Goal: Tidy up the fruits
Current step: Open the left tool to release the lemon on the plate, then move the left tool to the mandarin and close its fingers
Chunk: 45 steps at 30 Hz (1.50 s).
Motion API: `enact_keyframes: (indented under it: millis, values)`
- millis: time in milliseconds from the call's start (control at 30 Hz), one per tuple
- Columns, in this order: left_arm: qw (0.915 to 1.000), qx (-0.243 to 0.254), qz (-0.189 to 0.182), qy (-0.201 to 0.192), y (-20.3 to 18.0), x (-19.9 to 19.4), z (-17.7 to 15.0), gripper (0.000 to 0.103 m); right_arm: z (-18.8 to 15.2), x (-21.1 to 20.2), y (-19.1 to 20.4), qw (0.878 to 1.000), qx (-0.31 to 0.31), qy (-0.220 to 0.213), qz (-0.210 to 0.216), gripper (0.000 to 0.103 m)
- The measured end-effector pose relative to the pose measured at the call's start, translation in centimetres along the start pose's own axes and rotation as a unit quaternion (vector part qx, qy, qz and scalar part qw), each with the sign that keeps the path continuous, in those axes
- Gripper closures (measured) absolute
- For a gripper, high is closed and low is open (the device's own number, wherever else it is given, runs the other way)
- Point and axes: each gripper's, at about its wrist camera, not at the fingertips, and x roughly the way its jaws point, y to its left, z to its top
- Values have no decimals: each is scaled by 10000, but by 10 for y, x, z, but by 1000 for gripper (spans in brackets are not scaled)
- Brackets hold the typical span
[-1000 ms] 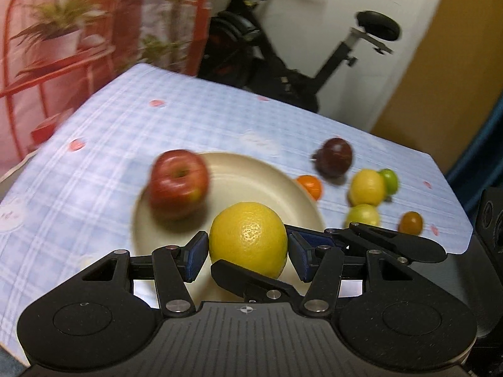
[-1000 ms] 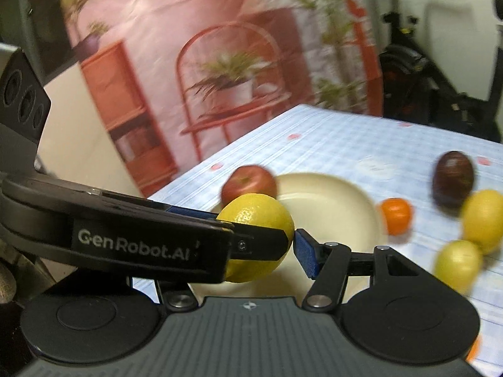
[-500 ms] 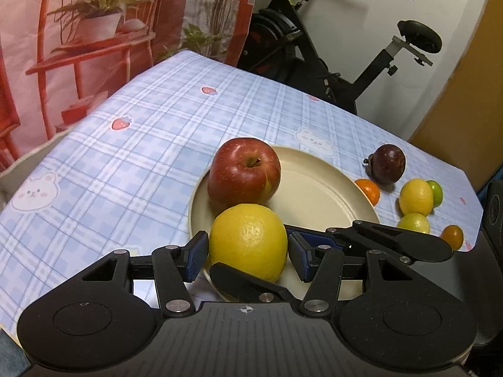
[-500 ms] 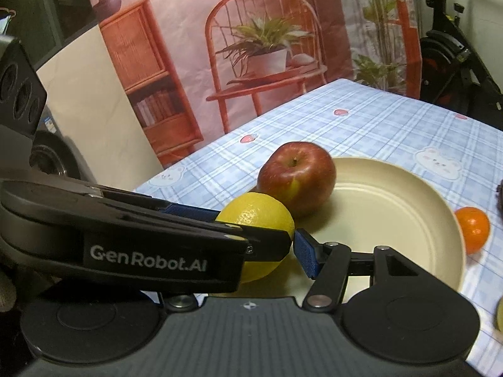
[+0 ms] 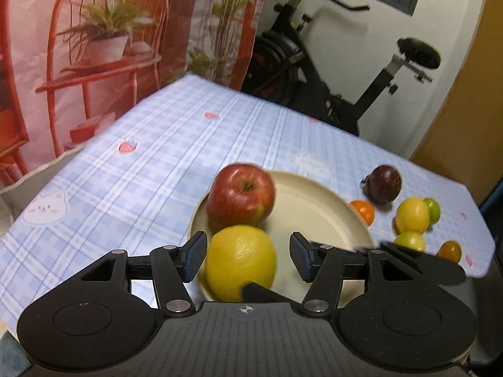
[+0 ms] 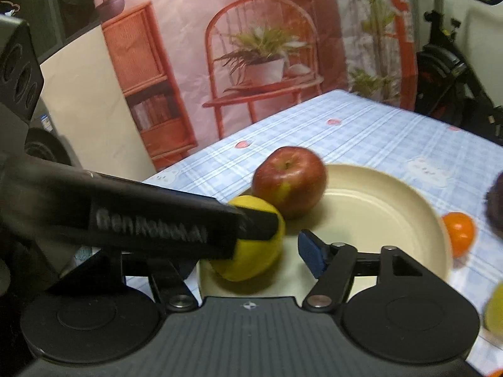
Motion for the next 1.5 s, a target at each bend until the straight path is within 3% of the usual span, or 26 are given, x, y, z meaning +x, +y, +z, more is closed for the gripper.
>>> enact_keyframes:
  millis: [167, 333, 433, 567, 733, 933, 1500]
  values:
    - [9991, 212, -164, -318, -21, -10, -1, 42, -20, -47, -15, 9977, 172, -461, -460, 34]
    - [9965, 535, -539, -358, -51, -11, -7, 42, -35, -98, -46, 9903, 407, -818, -1050, 34]
    - [9941, 704, -759, -339, -69, -10, -10, 42, -49, -119, -59, 9861, 359, -827, -1395, 34]
    - [9919, 983, -760, -256, -96, -1, -14, 41, -69, -132, -76, 9812, 559, -703, -1706, 34]
    - [9905, 998, -928, -191, -126, 11, -22, 41, -75, -129, -74, 9807, 330, -543, -1848, 35]
    - [9861, 1286, -1043, -131, -146, 16, -41, 41, -83, -126, -77, 9826, 399, -473, -1751, 44]
    - [9856, 1009, -1329, 258, -136, 26, -48, 42, -84, -122, -94, 9829, 899, -261, -1585, 53]
